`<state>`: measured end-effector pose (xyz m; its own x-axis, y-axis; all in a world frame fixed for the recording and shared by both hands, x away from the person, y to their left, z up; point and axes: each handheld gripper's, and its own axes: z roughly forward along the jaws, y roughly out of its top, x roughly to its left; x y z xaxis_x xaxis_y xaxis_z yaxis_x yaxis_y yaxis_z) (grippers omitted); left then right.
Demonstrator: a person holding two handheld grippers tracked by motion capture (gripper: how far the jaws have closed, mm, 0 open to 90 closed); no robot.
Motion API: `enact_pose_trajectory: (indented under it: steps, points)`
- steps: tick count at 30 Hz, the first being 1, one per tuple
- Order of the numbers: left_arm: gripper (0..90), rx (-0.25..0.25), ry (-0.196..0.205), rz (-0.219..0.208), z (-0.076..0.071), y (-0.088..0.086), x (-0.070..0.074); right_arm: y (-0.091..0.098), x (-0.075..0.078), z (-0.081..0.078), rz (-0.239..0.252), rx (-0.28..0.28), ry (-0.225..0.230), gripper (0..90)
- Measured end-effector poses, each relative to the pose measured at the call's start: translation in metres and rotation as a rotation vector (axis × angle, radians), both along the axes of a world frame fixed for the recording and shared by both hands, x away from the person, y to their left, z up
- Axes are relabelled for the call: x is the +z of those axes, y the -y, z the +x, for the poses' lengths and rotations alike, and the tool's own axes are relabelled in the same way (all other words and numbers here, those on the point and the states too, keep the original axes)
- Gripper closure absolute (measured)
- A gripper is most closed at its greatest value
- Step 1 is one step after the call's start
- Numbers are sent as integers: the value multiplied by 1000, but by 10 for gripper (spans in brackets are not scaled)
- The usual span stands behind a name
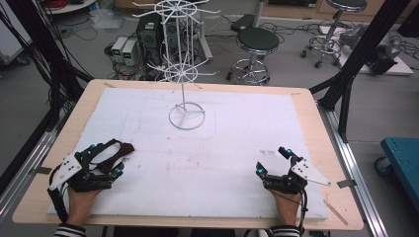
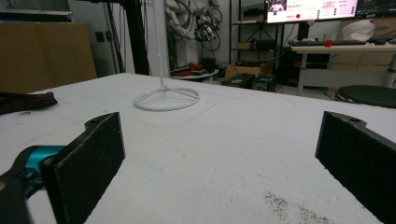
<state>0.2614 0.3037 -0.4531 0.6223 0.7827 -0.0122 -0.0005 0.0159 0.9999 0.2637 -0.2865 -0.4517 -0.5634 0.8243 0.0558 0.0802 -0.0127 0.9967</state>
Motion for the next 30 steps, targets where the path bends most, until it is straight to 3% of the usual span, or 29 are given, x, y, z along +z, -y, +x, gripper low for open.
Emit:
enact_pose_trajectory:
  steps: [19,21,30]
  points:
    - [17,-7,-12,10,-1,-3,5,-1,0,0,-5,0,-2,7]
    - [17,-12,-22,22,-2,-4,9,-1,0,0,-6,0,-2,7]
    - [17,-31,-116,155,0,-7,40,-1,0,0,-9,0,-2,7]
